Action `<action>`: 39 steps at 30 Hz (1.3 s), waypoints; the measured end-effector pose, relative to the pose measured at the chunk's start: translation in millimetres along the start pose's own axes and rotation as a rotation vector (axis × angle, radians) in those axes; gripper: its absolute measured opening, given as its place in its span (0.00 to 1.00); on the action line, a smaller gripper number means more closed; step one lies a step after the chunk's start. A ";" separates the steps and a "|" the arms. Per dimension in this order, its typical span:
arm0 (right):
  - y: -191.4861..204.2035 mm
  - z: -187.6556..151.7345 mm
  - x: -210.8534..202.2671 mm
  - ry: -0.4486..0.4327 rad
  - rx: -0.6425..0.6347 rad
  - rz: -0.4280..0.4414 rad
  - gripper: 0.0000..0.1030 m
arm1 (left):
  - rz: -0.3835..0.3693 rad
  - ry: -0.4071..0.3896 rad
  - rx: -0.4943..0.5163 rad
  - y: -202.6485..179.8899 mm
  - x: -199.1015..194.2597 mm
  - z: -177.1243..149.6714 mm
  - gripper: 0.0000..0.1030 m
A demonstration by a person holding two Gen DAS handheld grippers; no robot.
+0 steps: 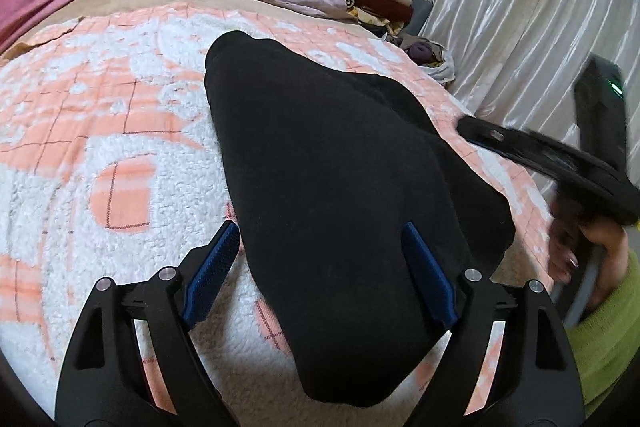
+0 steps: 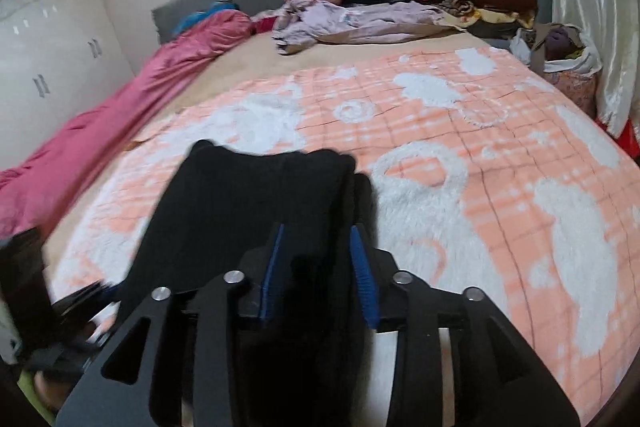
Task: Fold small clothes
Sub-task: 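Hold the folded stack down with the right gripper and smooth it flat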
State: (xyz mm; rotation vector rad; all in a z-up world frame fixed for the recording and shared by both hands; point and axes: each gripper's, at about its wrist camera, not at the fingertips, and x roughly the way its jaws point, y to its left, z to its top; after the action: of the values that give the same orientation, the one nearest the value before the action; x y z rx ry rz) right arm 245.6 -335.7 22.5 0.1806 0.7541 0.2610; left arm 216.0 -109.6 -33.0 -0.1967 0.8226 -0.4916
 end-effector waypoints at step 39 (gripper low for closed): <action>8.9 4.1 0.1 0.045 0.002 -0.010 0.42 | -0.001 0.034 0.009 -8.2 -5.1 -11.4 0.73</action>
State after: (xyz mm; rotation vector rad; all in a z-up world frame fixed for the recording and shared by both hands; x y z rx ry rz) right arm 246.9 -327.5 27.7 0.1736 0.7998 0.2556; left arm 201.8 -114.0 -34.4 -0.1811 0.8532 -0.5001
